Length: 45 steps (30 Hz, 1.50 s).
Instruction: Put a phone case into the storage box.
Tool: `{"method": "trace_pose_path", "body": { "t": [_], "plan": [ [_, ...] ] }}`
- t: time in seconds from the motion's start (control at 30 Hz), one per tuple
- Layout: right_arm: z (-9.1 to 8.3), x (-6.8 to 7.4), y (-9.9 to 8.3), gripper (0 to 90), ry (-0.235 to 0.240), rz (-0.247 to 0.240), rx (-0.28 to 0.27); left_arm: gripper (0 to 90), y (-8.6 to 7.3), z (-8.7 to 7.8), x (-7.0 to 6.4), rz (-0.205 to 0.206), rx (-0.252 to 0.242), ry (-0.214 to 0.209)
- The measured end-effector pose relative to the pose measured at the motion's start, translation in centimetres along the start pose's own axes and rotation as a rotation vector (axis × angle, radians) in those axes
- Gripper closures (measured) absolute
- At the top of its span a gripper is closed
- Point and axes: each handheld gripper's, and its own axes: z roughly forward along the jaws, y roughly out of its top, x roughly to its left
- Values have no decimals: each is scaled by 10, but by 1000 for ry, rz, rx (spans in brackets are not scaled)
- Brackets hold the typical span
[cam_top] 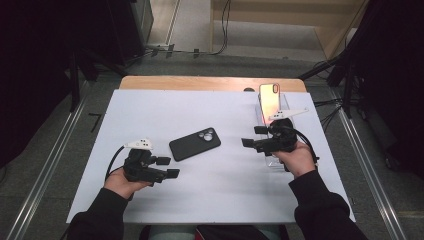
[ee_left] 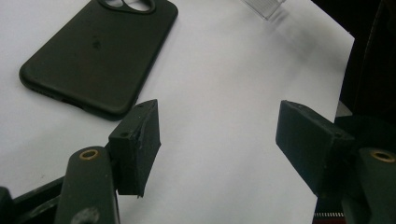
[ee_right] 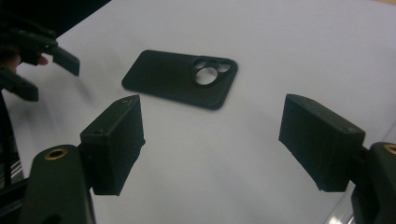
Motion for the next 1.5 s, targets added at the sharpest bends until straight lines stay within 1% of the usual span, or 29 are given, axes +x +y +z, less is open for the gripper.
{"method": "trace_pose_path", "body": {
  "t": [0.07, 0.23, 0.37, 0.43, 0.57, 0.8, 0.87, 0.93, 1.03, 1.17, 1.23, 1.4, 1.5],
  "plan": [
    [-2, 4, -6, 206, 3, -12, 4, 310, 0, -1, -1, 3, -2, 2],
    [-4, 9, -18, 206, 29, -14, 16, 310, 0, -3, -2, 5, -6, 2],
    [-8, 15, -28, 206, 46, -34, 7, 310, 0, -3, -2, 7, -5, 1],
    [-10, 17, -33, 206, 46, -47, 3, 310, 0, -3, -2, 7, -2, 3],
    [-12, 21, -43, 206, 54, -46, 6, 310, -1, -3, -2, 6, -4, 4],
    [-16, 26, -57, 206, 68, -54, 32, 310, -2, -5, -2, 6, -8, 1],
    [-18, 27, -62, 206, 63, -66, 38, 310, -2, -5, -2, 5, -12, -2],
    [-20, 28, -65, 206, 63, -76, 43, 310, -1, -4, -2, 7, -10, -1],
    [-22, 28, -68, 206, 68, -63, 43, 310, -1, -4, -3, 11, -7, 0],
    [-22, 27, -70, 206, 66, -63, 52, 310, -1, -4, -4, 14, -14, -2],
    [-22, 27, -71, 206, 66, -56, 52, 310, -1, -4, -4, 14, -20, -7],
    [-23, 26, -75, 206, 68, -61, 54, 308, 2, -5, -5, 19, -32, -8],
    [-23, 26, -76, 206, 66, -57, 59, 283, 4, -5, -5, 24, -42, -7]
  ]
}}
